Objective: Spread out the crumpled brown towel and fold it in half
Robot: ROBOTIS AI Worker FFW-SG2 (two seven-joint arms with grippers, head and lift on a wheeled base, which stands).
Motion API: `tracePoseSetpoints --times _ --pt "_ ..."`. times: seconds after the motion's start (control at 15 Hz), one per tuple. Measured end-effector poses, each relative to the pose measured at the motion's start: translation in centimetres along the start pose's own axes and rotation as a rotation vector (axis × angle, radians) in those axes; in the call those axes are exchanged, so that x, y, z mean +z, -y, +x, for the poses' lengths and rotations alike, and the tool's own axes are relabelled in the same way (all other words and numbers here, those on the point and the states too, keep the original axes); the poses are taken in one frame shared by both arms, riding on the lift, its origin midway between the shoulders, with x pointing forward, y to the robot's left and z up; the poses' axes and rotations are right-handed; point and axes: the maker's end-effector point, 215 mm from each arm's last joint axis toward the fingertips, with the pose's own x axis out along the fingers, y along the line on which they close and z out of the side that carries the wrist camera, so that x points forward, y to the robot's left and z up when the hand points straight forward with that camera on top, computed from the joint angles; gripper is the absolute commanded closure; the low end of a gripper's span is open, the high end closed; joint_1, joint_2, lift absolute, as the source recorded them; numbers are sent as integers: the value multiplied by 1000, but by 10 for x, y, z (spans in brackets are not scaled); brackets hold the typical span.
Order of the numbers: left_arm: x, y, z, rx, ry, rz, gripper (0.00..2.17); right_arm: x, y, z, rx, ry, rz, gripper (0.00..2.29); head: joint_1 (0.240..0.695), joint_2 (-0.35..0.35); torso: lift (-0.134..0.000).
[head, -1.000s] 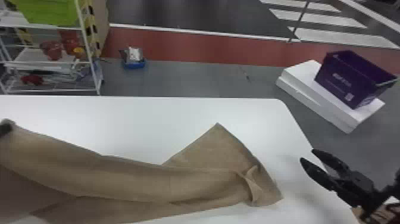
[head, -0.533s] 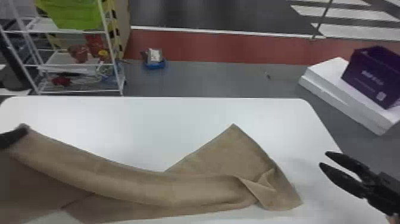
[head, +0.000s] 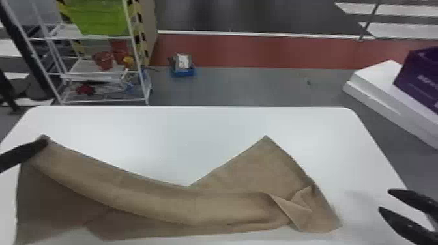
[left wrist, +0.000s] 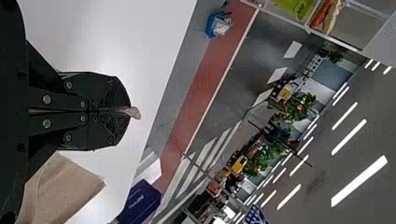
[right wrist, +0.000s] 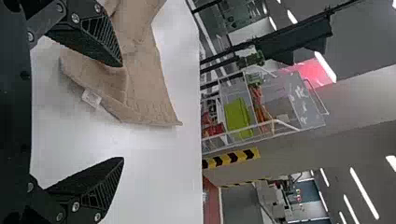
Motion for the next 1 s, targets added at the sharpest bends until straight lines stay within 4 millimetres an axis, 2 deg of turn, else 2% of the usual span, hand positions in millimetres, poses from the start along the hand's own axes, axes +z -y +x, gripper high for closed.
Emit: tracePoseSetpoints --times 0.27,0.6,0.67,0.8,0.87,1.0 --pt "-10 -2 13 15 -30 4 1264 8 -22 -4 30 10 -208 184 695 -55 -124" --pt "-15 -9 18 37 -47 5 1264 40 -88 -8 105 90 -648 198 695 14 -124" --pt "-15 -10 19 38 -48 4 1264 43 -96 -9 111 103 -692 221 695 25 -124" --pt "-16 -10 20 37 -51 4 1264 35 -103 -5 127 72 -736 323 695 44 -124" --pt "-17 -10 21 35 -51 4 1264 28 -102 -4 130 48 -751 404 695 45 -124" --pt "-16 -13 22 40 -48 7 1264 14 -91 -4 132 -1 -792 407 695 39 -124"
